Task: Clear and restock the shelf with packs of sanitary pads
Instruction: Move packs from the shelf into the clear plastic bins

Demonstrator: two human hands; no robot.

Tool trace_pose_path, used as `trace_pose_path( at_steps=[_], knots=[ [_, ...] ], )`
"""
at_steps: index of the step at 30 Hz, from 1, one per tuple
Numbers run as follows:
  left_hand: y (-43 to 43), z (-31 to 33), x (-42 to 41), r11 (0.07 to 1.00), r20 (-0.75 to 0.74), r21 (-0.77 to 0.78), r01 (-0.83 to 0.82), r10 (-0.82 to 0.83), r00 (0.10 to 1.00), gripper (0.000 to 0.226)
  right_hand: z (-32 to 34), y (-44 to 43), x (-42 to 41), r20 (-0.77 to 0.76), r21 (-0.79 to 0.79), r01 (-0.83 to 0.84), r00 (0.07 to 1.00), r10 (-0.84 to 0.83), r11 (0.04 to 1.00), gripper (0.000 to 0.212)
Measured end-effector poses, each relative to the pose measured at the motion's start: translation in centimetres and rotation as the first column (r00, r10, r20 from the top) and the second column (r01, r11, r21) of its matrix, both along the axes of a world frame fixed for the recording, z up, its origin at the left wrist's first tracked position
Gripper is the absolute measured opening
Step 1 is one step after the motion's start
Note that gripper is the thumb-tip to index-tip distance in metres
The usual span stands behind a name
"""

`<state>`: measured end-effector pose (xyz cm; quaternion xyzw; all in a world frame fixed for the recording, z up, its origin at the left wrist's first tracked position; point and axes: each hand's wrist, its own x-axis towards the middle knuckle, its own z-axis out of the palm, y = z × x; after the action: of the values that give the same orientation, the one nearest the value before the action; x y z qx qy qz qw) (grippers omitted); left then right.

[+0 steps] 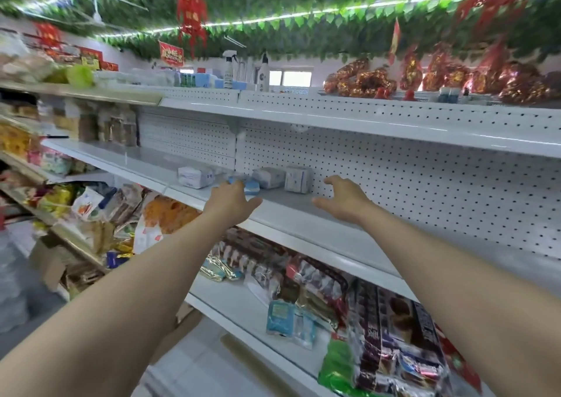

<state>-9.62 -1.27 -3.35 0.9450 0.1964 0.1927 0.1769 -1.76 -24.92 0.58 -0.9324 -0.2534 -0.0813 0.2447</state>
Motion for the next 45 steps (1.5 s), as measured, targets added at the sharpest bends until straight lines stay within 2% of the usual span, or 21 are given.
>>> trace_pose_path(
  at_steps=[5, 9, 13, 19, 23, 26, 29, 31, 33, 37, 40, 43, 45],
  knots=[
    [3.6, 1.0, 4.1, 0.998, 0.039, 0.049, 0.031, -0.033, 0.999, 0.063, -0.9, 2.4, 4.2, -0.027, 0.03, 0.025, 0.999, -0.025, 0.999, 0.076],
    [6.5, 1.5, 8.7, 0.995, -0.017, 0.072, 0.069, -0.068, 0.998, 0.063, -1.4, 5.1, 7.8, -0.05, 0.025, 0.071, 0.996, -0.07, 0.997, 0.079],
    [10.0, 0.9, 13.8, 0.984, -0.016, 0.058, 0.169, -0.169, 0.986, 0.058, -2.1, 8.5, 11.6, -0.078, 0.037, 0.16, 0.985, -0.157, 0.986, 0.079],
    [16.2, -0.4, 21.6, 0.969, -0.079, 0.051, 0.241, -0.237, 0.968, 0.055, -3.2, 14.7, 16.8, -0.137, -0.035, 0.269, 0.953, -0.271, 0.963, 0.077],
    [18.8, -1.3, 27.7, 0.958, -0.084, -0.053, 0.282, -0.286, 0.955, 0.068, -3.4, 17.7, 19.7, -0.173, -0.015, 0.32, 0.932, -0.318, 0.947, 0.074],
    [19.0, -1.2, 30.7, 0.932, -0.09, -0.145, 0.334, -0.348, 0.933, 0.069, -3.5, 18.8, 21.6, -0.185, 0.029, 0.352, 0.922, -0.341, 0.936, 0.073],
    [19.4, -1.9, 34.1, 0.926, -0.081, -0.221, 0.307, -0.331, 0.94, 0.079, -3.3, 19.8, 23.6, -0.154, 0.06, 0.365, 0.923, -0.353, 0.929, 0.066],
    [19.8, -2.5, 36.4, 0.929, -0.077, -0.247, 0.276, -0.303, 0.95, 0.091, -3.3, 20.4, 25.1, -0.14, 0.075, 0.375, 0.921, -0.363, 0.924, 0.068],
    [20.0, -2.6, 38.1, 0.928, -0.072, -0.26, 0.269, -0.296, 0.952, 0.092, -3.3, 20.9, 26.6, -0.111, 0.08, 0.388, 0.919, -0.378, 0.918, 0.07],
    [19.8, -2.4, 40.6, 0.901, -0.115, -0.311, 0.303, -0.353, 0.929, 0.082, -3.6, 21.5, 29.6, -0.033, -0.038, 0.397, 0.917, -0.398, 0.917, 0.073],
    [19.6, -2.5, 41.7, 0.881, -0.135, -0.353, 0.315, -0.381, 0.914, 0.088, -4.1, 21.7, 31.0, -0.077, -0.045, 0.401, 0.912, -0.403, 0.915, 0.078],
    [19.4, -2.0, 41.6, 0.859, -0.119, -0.386, 0.337, -0.409, 0.905, 0.092, -4.8, 21.5, 31.4, 0.033, -0.181, 0.477, 0.877, -0.479, 0.86, 0.083],
    [19.4, -1.6, 41.4, 0.844, -0.121, -0.424, 0.327, -0.411, 0.903, 0.107, -4.8, 21.4, 31.2, 0.085, -0.231, 0.532, 0.845, -0.528, 0.815, 0.088]
  ],
)
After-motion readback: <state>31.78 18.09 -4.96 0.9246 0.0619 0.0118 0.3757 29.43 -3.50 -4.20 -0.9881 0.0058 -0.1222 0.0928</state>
